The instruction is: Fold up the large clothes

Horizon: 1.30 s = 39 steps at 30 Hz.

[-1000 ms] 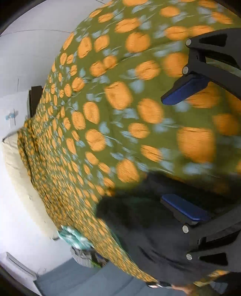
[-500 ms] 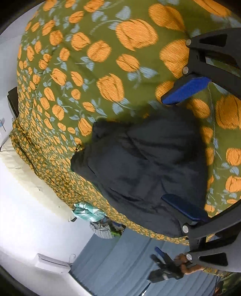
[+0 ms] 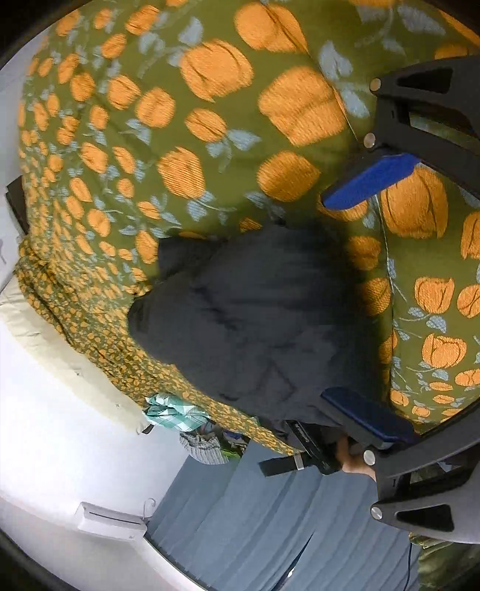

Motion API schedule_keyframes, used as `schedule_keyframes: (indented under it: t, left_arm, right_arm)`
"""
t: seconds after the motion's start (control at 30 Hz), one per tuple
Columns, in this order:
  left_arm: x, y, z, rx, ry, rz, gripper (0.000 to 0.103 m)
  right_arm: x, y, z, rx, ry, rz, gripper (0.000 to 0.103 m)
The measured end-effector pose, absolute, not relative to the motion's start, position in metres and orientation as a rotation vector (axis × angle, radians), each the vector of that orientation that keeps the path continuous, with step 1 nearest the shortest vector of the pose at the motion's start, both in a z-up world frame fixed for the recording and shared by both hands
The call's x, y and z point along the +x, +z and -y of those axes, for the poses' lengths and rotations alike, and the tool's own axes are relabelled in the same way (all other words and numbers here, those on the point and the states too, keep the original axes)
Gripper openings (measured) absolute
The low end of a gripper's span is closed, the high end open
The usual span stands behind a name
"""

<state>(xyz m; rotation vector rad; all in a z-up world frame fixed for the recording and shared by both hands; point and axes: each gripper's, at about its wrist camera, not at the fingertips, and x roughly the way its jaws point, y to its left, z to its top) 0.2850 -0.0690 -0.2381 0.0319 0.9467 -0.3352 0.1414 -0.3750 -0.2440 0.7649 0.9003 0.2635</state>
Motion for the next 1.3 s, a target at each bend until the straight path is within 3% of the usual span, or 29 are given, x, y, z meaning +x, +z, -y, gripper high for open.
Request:
schedule_keyframes:
  t: [0.27, 0.6, 0.8, 0.9, 0.97, 1.0, 1.07, 1.13, 1.3]
  left_arm:
    - [0.242, -0.191, 0.048, -0.026, -0.381, -0.958, 0.102]
    - [0.220, -0.251, 0.073, 0.171, -0.342, -0.937, 0.102]
    - [0.211, -0.216, 0.061, 0.136, -0.352, -0.962, 0.097]
    - [0.192, -0.194, 0.059, 0.076, -0.427, -0.902, 0.101]
    - [0.193, -0.210, 0.074, 0.126, -0.470, -0.956, 0.101]
    - [0.194, -0.227, 0.085, 0.193, -0.481, -1.002, 0.102]
    - [0.192, -0.231, 0.090, 0.250, -0.476, -0.980, 0.102]
    - [0.202, -0.215, 0.084, 0.180, -0.486, -1.027, 0.099]
    - [0.235, -0.114, 0.090, 0.130, -0.597, -0.915, 0.099]
  right_arm:
    - [0.163, -0.256, 0.368, 0.816, 0.235, -0.848, 0.100]
    - [0.186, -0.271, 0.368, 0.886, 0.196, -0.840, 0.100]
    - [0.196, -0.278, 0.360, 0.945, 0.216, -0.847, 0.103]
    - [0.198, -0.282, 0.362, 0.998, 0.206, -0.834, 0.103]
    - [0.204, -0.290, 0.365, 1.058, 0.174, -0.842, 0.102]
    - [0.205, -0.290, 0.366, 1.092, 0.154, -0.811, 0.099]
    - [0.203, -0.281, 0.364, 1.067, 0.126, -0.783, 0.056]
    - [0.200, -0.252, 0.354, 0.929, 0.135, -0.737, 0.040]
    - [0.192, -0.180, 0.301, 0.536, 0.192, -0.631, 0.038]
